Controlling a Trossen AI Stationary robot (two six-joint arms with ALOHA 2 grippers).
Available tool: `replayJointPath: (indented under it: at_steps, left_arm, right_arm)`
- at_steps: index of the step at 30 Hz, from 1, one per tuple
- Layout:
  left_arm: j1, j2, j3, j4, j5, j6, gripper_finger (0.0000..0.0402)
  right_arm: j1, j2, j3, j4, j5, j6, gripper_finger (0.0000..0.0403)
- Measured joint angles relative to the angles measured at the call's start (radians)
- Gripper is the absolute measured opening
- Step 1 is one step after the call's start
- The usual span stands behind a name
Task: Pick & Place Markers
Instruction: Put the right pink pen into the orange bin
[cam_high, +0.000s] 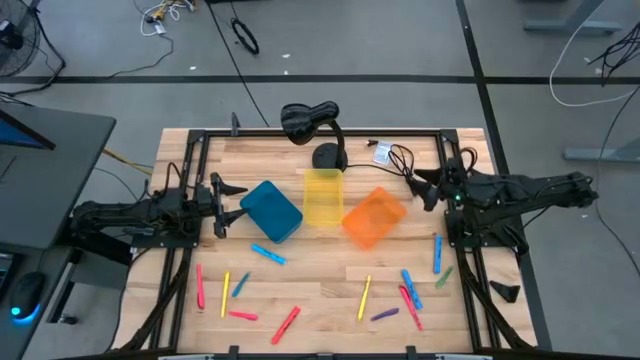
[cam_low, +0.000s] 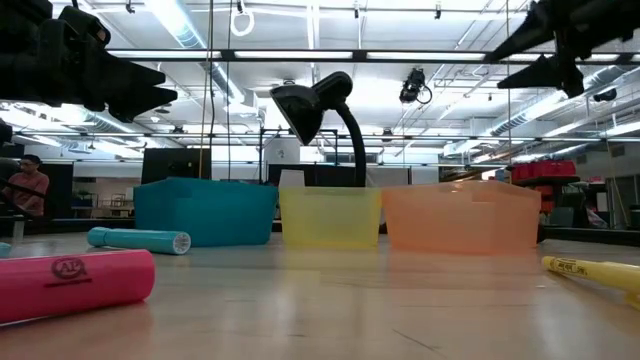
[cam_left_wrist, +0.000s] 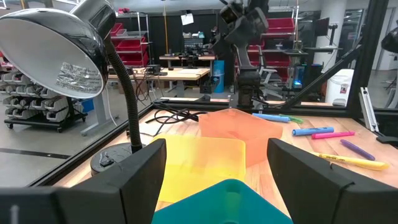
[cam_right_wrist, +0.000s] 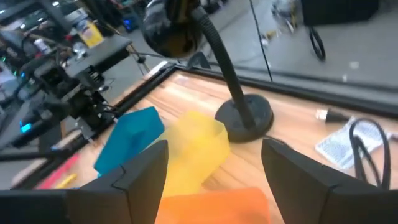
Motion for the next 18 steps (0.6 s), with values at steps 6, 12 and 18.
replayJointPath:
  at_steps: [6, 12, 18]
  left_arm:
    - [0.0, 0.0, 0.0, 0.0, 0.0, 0.0, 0.0286]
    - [0.0, 0.0, 0.0, 0.0, 0.0, 0.0, 0.0286]
    - [0.0, 0.0, 0.0, 0.0, 0.0, 0.0, 0.0286]
  right_arm:
    - [0.0, 0.118, 0.126, -0.042, -0.034, 0.193, 0.0262]
    - [0.0, 0.235, 0.25, -0.114, -0.137, 0.341, 0.0262]
    - [0.0, 0.367, 0.393, -0.257, -0.258, 0.471, 0.0262]
